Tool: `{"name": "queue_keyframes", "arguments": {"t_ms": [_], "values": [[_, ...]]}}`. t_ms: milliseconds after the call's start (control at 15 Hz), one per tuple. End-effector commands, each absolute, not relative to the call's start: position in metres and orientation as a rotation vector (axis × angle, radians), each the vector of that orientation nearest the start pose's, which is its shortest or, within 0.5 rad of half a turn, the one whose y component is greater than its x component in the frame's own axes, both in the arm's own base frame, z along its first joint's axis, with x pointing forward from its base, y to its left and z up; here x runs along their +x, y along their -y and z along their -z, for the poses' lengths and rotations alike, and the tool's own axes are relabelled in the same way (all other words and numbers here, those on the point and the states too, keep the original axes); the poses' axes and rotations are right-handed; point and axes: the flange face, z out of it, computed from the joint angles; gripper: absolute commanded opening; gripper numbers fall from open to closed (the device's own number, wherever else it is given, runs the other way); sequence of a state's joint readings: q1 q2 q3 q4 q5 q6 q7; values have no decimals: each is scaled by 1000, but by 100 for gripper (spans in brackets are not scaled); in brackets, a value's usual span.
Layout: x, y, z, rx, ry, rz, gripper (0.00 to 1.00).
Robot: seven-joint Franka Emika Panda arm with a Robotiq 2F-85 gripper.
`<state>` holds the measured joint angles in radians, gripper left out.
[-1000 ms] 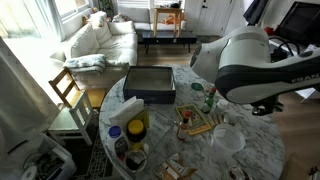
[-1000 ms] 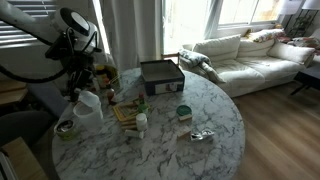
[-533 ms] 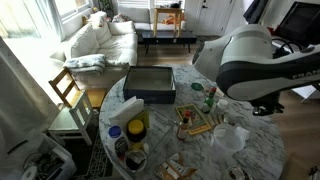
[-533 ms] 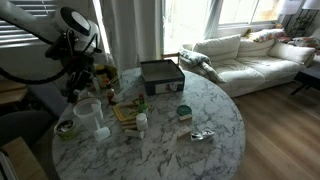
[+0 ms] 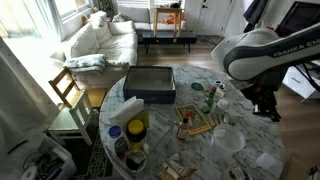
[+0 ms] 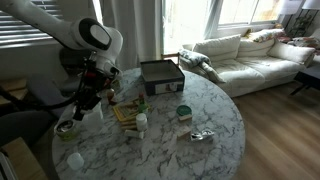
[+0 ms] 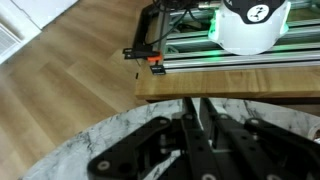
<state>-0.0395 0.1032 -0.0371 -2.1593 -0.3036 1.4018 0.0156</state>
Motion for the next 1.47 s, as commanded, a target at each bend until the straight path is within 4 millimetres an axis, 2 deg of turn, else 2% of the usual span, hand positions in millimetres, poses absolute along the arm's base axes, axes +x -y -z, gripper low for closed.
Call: {"name": "queue_keyframes", "arguments": {"t_ms": [0,67,133,200,333,600,867,933,1400], "values": [[436,89,-317,-2978,-118,-1264,4],[438,93,-318,-2958,-157,-1206,4],[439,94,-319,-2935,-190,-1152,10],[441,96,-319,-2913,-222,-1096,36],[444,96,-324,-2875,-277,-991,38],[451,94,-346,-2870,-333,-826,68],[453,93,-381,-2924,-332,-672,96],[454,93,-390,-2945,-325,-630,100],[445,94,-452,-2932,-332,-394,100]]}}
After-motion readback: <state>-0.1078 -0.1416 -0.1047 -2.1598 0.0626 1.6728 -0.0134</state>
